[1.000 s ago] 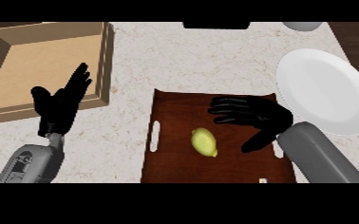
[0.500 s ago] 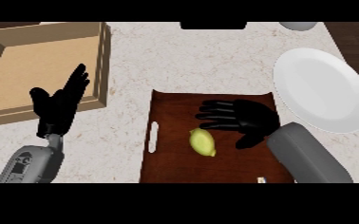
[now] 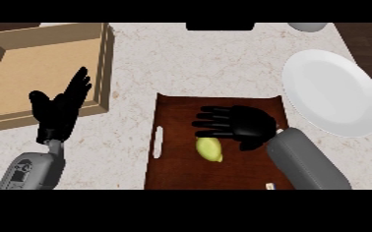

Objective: Pick the lemon from the tray and place it in the plate

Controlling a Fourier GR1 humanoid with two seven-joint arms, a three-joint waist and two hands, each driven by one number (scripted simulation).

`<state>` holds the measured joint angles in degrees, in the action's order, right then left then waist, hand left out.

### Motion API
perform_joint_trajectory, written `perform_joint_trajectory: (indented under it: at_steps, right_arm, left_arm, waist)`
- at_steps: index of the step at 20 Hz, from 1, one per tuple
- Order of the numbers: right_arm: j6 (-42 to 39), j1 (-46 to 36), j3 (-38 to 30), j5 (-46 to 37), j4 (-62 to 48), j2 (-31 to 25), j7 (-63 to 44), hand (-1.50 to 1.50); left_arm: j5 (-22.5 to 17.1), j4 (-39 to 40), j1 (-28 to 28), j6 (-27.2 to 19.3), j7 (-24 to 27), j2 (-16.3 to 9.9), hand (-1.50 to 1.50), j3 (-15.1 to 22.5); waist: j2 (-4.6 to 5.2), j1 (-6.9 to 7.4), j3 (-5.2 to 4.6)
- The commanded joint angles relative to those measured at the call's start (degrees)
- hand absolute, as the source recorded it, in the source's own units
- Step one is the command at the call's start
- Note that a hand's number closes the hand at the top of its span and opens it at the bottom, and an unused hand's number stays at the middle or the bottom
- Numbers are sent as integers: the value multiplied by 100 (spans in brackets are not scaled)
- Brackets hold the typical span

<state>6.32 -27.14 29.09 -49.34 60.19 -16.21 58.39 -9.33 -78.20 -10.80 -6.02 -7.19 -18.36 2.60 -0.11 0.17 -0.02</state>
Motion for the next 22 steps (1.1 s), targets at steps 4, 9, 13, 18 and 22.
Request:
perform_joint_trajectory:
  at_steps: [4, 9, 13, 18, 22]
  right_arm:
    - [106, -165, -245, -632, -217, 493, -170, -150]
    - [199, 160, -338, -1099, -112, 674, -196, -150]
    - [206, 59, -292, -1531, -88, 987, -576, -150]
    - [243, 190, -96, -2023, -124, 967, -511, 150]
    - [486, 95, 44, -2213, -309, 1092, -169, 150]
  left_arm:
    - [264, -740, 391, -35, -449, 116, 0, 55]
    - [385, 71, 116, 213, 58, 289, 0, -221]
    - [409, -135, 308, 325, 44, 297, 0, -266]
    - [370, -245, 147, 286, -324, 359, 0, -357]
    - [353, -222, 143, 498, -157, 170, 0, -482]
  waist:
    - [6, 39, 4]
    - [12, -9, 2]
    - [10, -3, 1]
    - [8, -11, 1]
    - [10, -7, 1]
